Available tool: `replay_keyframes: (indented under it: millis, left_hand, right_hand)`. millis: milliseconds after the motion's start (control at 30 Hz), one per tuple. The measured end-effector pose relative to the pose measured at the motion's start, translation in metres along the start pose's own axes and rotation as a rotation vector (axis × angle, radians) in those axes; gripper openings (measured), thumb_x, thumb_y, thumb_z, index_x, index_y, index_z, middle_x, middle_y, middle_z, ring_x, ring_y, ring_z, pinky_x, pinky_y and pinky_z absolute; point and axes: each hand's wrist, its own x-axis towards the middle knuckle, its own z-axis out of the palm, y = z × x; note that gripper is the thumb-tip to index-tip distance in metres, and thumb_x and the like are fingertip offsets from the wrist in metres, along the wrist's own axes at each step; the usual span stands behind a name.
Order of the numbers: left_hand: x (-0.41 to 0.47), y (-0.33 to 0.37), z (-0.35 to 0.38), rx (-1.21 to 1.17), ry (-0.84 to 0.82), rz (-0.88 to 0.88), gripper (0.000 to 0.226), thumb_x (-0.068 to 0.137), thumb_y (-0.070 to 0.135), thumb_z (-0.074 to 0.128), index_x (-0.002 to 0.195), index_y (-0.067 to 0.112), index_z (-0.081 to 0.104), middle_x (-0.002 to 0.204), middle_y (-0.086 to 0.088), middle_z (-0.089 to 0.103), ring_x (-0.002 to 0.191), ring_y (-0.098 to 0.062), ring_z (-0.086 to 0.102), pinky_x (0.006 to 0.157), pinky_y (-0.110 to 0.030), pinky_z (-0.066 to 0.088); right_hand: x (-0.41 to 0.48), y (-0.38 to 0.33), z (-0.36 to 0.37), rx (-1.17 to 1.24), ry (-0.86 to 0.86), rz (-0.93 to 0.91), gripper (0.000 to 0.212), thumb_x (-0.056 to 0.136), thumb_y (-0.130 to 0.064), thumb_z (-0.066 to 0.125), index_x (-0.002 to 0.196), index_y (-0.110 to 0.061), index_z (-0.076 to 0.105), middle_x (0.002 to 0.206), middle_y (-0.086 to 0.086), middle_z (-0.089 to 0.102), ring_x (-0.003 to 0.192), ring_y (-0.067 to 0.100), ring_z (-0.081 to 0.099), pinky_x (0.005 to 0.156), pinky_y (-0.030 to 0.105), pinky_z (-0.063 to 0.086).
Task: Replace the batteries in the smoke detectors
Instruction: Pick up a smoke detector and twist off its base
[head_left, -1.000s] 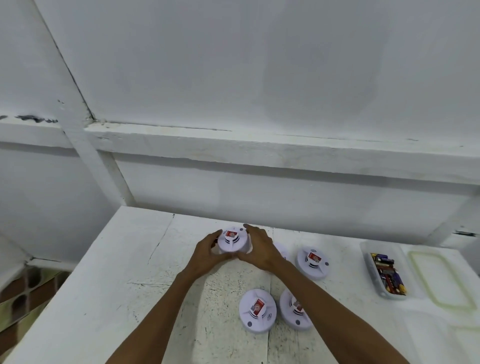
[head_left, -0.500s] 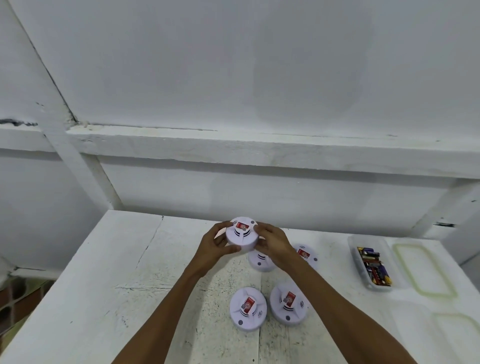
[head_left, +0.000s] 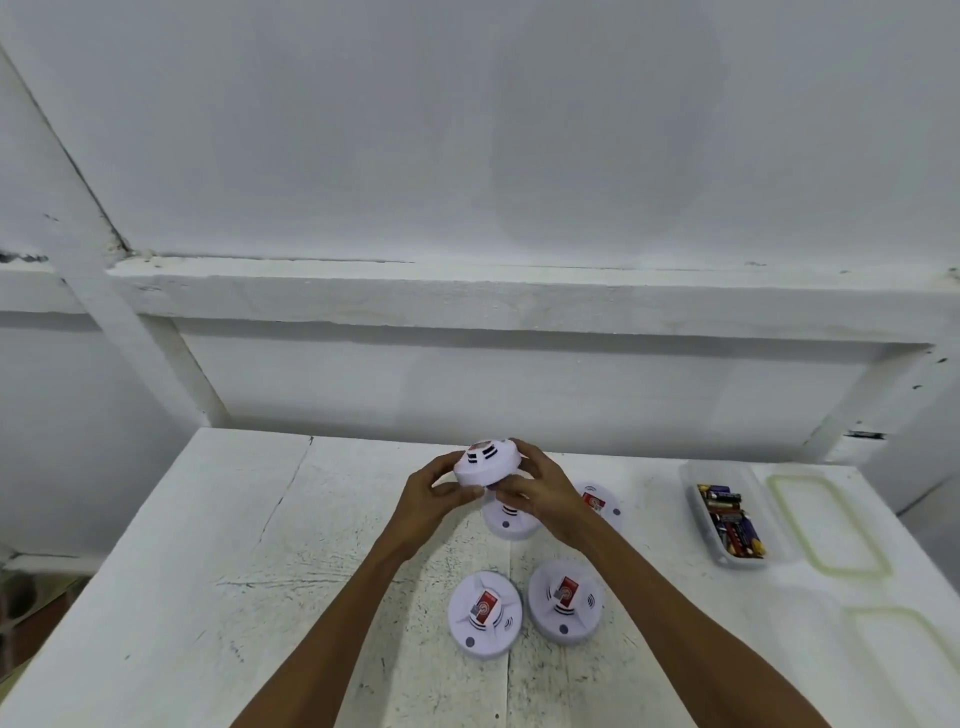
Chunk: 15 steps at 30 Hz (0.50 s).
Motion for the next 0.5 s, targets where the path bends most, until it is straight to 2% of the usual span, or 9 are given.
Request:
replay_keyframes:
  millis: [100, 200, 267, 333, 433, 500]
  left_hand:
    - [0.0, 0.005, 0.009, -0.03, 0.005, -0.066, 0.039, 0.092, 0.037, 0.068, 0.118, 0.008, 0.07, 0.113, -0.014, 0.076, 0.098, -0.028, 0.076, 0.086, -0.034, 0.061]
    - [0.001, 0.008, 0.016, -0.025, -0.02, -0.168, 0.053, 0.101, 0.05, 0.051, 0.114, 0.004, 0.073, 0.101, -0.019, 0.078, 0.094, -0.033, 0.076, 0.086, -0.041, 0.062]
    - [0.002, 0.007, 0.02, -0.032, -0.018, -0.197, 0.056, 0.104, 0.05, 0.046, 0.117, 0.003, 0.073, 0.1, -0.02, 0.078, 0.094, -0.035, 0.076, 0.086, -0.043, 0.062]
    - [0.002, 0.006, 0.022, -0.071, 0.034, -0.197, 0.052, 0.104, 0.047, 0.049, 0.122, 0.004, 0.071, 0.105, -0.018, 0.077, 0.095, -0.033, 0.076, 0.086, -0.043, 0.062]
    - [0.001, 0.006, 0.027, -0.153, 0.076, -0.207, 0.044, 0.104, 0.044, 0.051, 0.128, 0.011, 0.069, 0.114, -0.012, 0.077, 0.101, -0.029, 0.075, 0.088, -0.043, 0.062]
    - [0.0, 0.008, 0.034, -0.248, 0.056, -0.24, 0.043, 0.105, 0.045, 0.048, 0.129, 0.015, 0.067, 0.117, -0.011, 0.076, 0.104, -0.03, 0.074, 0.091, -0.048, 0.06]
  right_hand:
    - [-0.002, -0.004, -0.008, -0.076, 0.064, -0.028, 0.043, 0.091, -0.026, 0.071, 0.132, -0.023, 0.057, 0.13, 0.0, 0.06, 0.112, 0.021, 0.065, 0.08, 0.035, 0.06]
    - [-0.004, -0.009, -0.014, -0.06, 0.108, -0.013, 0.035, 0.091, -0.029, 0.07, 0.121, -0.014, 0.06, 0.115, 0.007, 0.071, 0.105, 0.022, 0.07, 0.077, 0.036, 0.061]
    - [-0.005, -0.01, -0.016, -0.067, 0.099, 0.008, 0.035, 0.091, -0.029, 0.071, 0.118, -0.011, 0.06, 0.107, 0.011, 0.074, 0.096, 0.026, 0.073, 0.078, 0.041, 0.061]
    - [-0.007, -0.01, -0.016, -0.081, 0.098, 0.015, 0.035, 0.09, -0.027, 0.072, 0.117, -0.009, 0.06, 0.103, 0.012, 0.075, 0.091, 0.027, 0.074, 0.074, 0.039, 0.061]
    - [-0.012, -0.006, -0.015, -0.05, 0.14, 0.021, 0.033, 0.09, -0.026, 0.072, 0.114, -0.006, 0.061, 0.101, 0.012, 0.075, 0.09, 0.028, 0.074, 0.069, 0.035, 0.06]
    - [-0.014, -0.005, -0.014, -0.03, 0.156, 0.016, 0.031, 0.09, -0.027, 0.072, 0.111, -0.007, 0.063, 0.101, 0.012, 0.075, 0.091, 0.028, 0.074, 0.069, 0.036, 0.061]
